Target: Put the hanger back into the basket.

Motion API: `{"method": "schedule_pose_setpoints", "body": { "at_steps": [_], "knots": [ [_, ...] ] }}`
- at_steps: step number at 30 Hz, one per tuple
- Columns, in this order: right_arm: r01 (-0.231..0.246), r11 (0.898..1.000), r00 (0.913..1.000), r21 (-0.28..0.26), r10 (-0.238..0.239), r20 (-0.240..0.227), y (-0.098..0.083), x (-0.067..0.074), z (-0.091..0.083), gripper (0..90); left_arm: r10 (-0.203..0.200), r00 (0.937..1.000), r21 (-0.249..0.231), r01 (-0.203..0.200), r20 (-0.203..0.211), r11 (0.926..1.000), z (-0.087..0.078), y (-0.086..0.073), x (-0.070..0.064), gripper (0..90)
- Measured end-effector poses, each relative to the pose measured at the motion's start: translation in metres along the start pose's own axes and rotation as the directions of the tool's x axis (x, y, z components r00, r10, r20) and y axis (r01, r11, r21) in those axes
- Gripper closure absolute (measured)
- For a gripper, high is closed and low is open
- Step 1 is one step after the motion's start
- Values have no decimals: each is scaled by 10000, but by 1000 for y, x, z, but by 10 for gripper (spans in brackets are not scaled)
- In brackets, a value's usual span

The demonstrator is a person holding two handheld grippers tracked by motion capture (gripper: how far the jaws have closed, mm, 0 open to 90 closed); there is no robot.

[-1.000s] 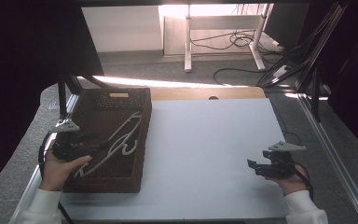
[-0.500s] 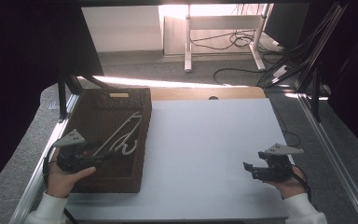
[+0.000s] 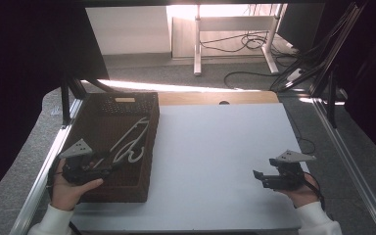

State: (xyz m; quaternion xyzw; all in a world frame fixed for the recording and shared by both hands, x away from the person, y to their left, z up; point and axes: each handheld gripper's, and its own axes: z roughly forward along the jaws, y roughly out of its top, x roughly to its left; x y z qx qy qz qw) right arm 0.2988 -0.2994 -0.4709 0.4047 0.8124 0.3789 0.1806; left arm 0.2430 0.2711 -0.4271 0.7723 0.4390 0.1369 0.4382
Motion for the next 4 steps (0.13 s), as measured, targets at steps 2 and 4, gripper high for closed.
{"method": "schedule_pose_setpoints", "body": {
  "at_steps": [2, 4],
  "knots": [
    [-77, 9999, 9999, -125, 76, -74, 1, -1, 0, 204, -4, 10000, -4, 4, -22, 10000, 0, 0, 0, 306],
    [-112, 9998, 9999, -185, 109, -132, 1, -1, 0, 198, -53, 10000, -48, 52, -59, 10000, -1, 0, -1, 306]
  ]
}}
